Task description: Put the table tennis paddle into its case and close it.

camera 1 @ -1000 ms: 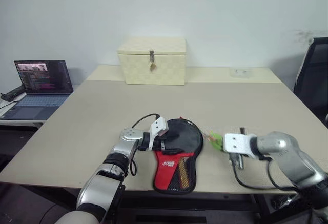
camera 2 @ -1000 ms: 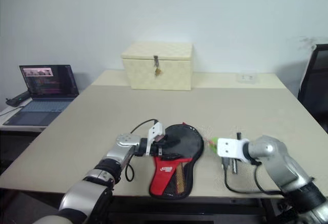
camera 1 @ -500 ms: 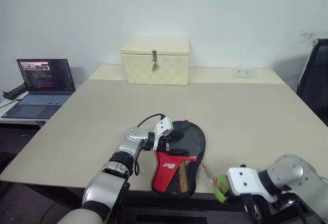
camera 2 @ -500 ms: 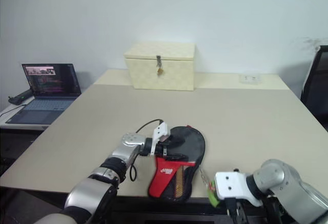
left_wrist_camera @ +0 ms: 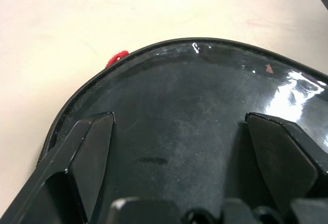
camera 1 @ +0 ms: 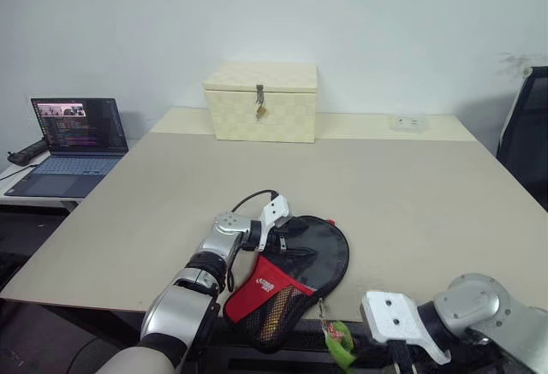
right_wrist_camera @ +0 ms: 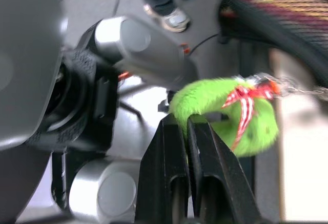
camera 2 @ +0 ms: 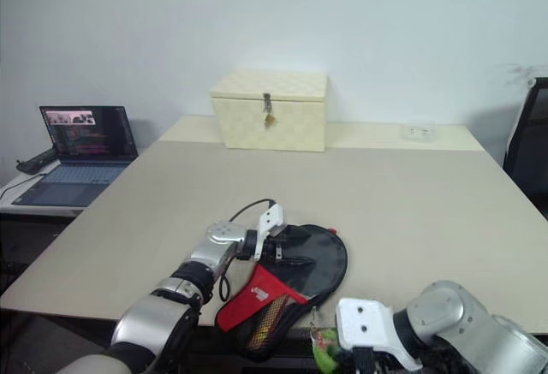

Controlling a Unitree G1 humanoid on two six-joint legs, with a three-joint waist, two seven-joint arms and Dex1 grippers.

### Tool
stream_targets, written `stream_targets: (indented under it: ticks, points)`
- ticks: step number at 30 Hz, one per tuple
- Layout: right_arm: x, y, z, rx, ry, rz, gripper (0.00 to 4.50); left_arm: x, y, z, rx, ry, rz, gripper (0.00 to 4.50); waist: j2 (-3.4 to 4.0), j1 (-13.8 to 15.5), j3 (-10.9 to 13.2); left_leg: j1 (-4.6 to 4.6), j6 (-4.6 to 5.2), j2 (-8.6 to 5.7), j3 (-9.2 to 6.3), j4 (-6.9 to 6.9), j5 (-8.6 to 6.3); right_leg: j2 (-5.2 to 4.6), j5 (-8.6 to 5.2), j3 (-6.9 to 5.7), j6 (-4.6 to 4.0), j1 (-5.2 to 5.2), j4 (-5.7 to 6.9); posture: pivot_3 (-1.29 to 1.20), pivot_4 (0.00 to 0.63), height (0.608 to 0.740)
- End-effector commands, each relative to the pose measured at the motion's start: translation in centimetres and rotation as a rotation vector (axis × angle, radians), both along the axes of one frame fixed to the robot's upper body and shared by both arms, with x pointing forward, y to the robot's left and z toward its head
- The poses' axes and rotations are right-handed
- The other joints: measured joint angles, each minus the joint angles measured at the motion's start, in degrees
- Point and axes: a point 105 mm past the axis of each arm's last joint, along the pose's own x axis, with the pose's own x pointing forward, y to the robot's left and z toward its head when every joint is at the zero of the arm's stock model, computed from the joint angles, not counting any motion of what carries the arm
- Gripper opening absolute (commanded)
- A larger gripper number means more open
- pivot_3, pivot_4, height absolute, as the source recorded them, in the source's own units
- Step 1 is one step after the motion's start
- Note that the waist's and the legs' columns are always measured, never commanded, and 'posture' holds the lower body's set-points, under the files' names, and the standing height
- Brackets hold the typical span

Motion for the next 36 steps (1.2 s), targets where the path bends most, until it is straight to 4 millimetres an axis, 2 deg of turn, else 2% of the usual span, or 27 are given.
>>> stream_targets:
  ticks: [1, 2, 7, 10, 13, 15, 17, 23, 27, 30, 34, 36]
  points:
    - [1.0, -0.4, 1.5, 0.047, -0.007, -0.089, 1.25, 0.0, 0.0, -0.5, -0.013, 0.017, 0.021, 4.5, 0.0, 0.0, 0.0, 0.01, 0.0, 0.0, 0.0, 0.0, 0.0, 0.0, 0.0, 0.0, 0.0, 0.0, 0.0, 0.0, 0.15, 0.74]
    - [1.5, -0.5, 2.1, 0.08, 0.003, -0.131, 1.53, 0.0, 0.0, -0.1, -0.03, 0.003, 0.019, 4.5, 0.0, 0.0, 0.0, 0.01, 0.0, 0.02, 0.0, 0.0, 0.0, 0.01, 0.0, 0.0, 0.0, 0.0, 0.01, 0.0, 0.15, 0.74]
    - [3.4, -1.1, 4.2, 0.187, 0.03, -0.261, 1.53, 0.2, 0.2, 1.6, -0.098, -0.051, 0.019, 4.5, -0.05, 0.0, 0.0, -0.03, 0.0, 0.03, 0.03, -0.01, 0.0, 0.03, 0.01, 0.04, -0.02, -0.05, 0.03, 0.0, 0.15, 0.74]
    - [8.4, -2.4, 4.6, 0.27, -0.045, -0.492, 1.53, -0.1, 1.1, 3.6, -0.151, -0.104, -0.006, 4.5, -0.11, -0.5, 0.1, -0.07, 0.02, 0.05, 0.04, -0.05, -0.01, 0.03, 0.03, 0.07, -0.05, -0.12, 0.01, 0.0, 0.15, 0.74]
    - [11.4, -2.8, 4.0, 0.303, -0.076, -0.632, 1.53, -1.1, 2.3, 5.1, -0.183, -0.105, -0.039, 4.5, -0.11, -1.1, 0.1, -0.09, 0.02, 0.08, 0.07, -0.05, -0.01, 0.03, 0.1, 0.11, -0.18, -0.2, 0.07, 0.0, 0.15, 0.74]
    - [13.7, -3.1, 3.2, 0.332, -0.087, -0.762, 1.53, -2.9, 4.2, 6.1, -0.191, -0.038, -0.081, 4.5, -0.06, -1.3, 0.1, -0.1, 0.02, 0.11, 0.05, -0.08, -0.01, 0.03, 0.14, 0.14, -0.26, -0.23, 0.08, 0.0, 0.15, 0.74]
    - [15.5, -3.1, 2.1, 0.361, -0.065, -0.888, 1.53, -5.1, 6.5, 6.5, -0.145, 0.014, -0.112, 4.5, -0.21, -3.1, 0.1, -0.27, 0.02, 0.2, 0.04, -0.13, -0.01, 0.08, 0.21, 0.18, -0.38, -0.43, 0.11, 0.0, 0.15, 0.74]
    - [17.2, -2.3, 0.5, 0.405, -0.004, -1.012, 1.53, -8.8, 10.0, 7.3, -0.069, 0.108, -0.085, 4.5, 0.02, -3.0, 0.3, -0.55, 0.03, 0.32, -0.15, -0.16, -0.04, 0.06, 0.2, 0.3, -0.69, -0.94, 0.4, 0.0, 0.15, 0.74]
    - [17.7, -2.0, 0.1, 0.423, 0.009, -1.047, 1.53, -9.1, 10.8, 7.6, -0.054, 0.102, -0.03, 4.5, 0.04, -2.4, 0.3, -0.57, 0.03, 0.26, -0.11, -0.12, -0.04, 0.06, 0.19, 0.24, -0.69, -0.91, 0.4, 0.0, 0.15, 0.74]
    - [17.5, -1.4, 0.0, 0.43, 0.031, -1.036, 2.08, -9.2, 10.7, 7.7, -0.058, 0.102, -0.02, 4.5, 0.04, -2.1, 0.3, -0.57, 0.04, 0.22, -0.01, -0.09, -0.04, 0.1, 0.19, 0.22, -0.66, -0.89, 0.4, 0.0, 0.15, 0.74]
    - [17.4, -1.0, -0.8, 0.399, 0.037, -1.035, 3.35, -9.3, 10.5, 7.7, -0.06, 0.095, -0.01, 4.5, 0.04, -2.2, 0.3, -0.58, 0.04, 0.27, 0.09, -0.12, -0.05, 0.1, 0.2, 0.22, -0.67, -0.93, 0.38, 0.0, 0.15, 0.74]
    - [17.5, -1.1, -0.5, 0.423, 0.048, -1.057, 3.35, -9.4, 10.5, 7.7, -0.062, 0.093, -0.006, 4.5, 0.04, -2.6, 0.3, -0.57, 0.05, 0.34, 0.1, -0.14, -0.05, 0.1, 0.19, 0.22, -0.69, -0.95, 0.39, 0.0, 0.15, 0.74]
